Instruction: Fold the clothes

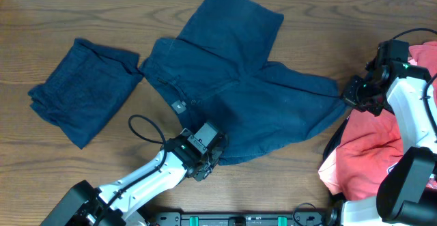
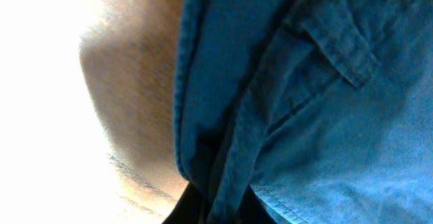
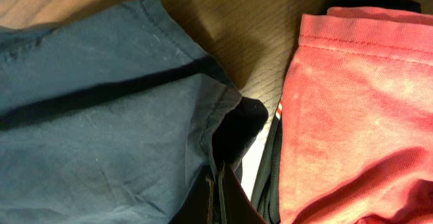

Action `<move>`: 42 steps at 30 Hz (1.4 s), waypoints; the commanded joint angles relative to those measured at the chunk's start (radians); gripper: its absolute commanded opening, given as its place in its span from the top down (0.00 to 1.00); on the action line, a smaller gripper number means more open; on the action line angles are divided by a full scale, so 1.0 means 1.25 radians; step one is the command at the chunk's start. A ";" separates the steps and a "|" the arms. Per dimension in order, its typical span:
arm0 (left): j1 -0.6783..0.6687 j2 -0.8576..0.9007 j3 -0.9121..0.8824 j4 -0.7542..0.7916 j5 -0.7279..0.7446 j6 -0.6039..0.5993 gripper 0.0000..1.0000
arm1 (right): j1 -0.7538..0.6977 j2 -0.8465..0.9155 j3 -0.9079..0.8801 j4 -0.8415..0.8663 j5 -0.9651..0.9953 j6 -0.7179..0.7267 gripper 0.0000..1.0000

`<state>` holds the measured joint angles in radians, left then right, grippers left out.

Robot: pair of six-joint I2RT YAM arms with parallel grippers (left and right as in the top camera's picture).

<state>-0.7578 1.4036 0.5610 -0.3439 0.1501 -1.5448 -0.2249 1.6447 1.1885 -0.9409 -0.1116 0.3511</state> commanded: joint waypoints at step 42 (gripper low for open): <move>0.126 -0.434 0.236 -0.273 -0.309 0.535 0.94 | 0.009 -0.305 0.138 0.091 -0.228 -0.220 0.99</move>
<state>-0.6678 0.8253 0.8330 -0.6971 -0.1555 -0.9180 -0.2745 1.2198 1.3384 -0.8688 -0.3752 0.1081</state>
